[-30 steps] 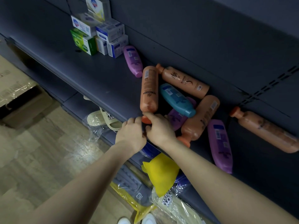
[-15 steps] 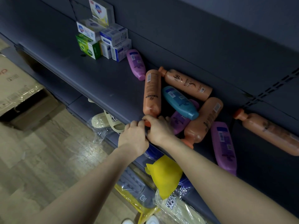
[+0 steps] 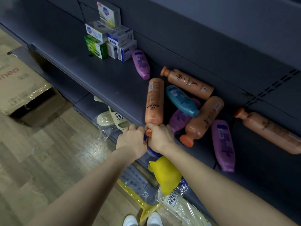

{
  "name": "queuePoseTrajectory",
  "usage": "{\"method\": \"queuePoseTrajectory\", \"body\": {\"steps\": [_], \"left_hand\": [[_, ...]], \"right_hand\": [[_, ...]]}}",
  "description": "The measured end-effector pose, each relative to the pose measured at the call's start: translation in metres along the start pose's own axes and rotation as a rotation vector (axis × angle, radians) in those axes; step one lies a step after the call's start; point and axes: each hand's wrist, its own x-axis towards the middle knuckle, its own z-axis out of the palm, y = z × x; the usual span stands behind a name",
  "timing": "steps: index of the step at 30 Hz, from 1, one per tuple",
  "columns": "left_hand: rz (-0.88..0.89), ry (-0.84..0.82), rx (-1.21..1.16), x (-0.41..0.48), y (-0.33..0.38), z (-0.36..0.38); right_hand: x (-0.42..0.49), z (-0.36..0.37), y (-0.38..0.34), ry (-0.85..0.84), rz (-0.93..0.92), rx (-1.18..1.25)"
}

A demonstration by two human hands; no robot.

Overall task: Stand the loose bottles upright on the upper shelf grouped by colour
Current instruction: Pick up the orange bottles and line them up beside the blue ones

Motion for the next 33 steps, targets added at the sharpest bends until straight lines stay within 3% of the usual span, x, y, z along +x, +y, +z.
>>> {"method": "queuePoseTrajectory", "body": {"steps": [9,20,33], "left_hand": [[-0.078,-0.006,0.038,-0.027,-0.006,-0.012],[-0.103,0.044,0.044,-0.073,-0.008,-0.055],[-0.084,0.146,0.0,-0.112,-0.016,-0.094]], "right_hand": [[-0.027,-0.008,-0.009,0.015,-0.051,-0.004],[-0.062,-0.087,-0.037,0.139,-0.046,0.17],[-0.093,-0.123,-0.076,0.056,-0.089,0.112]]}}
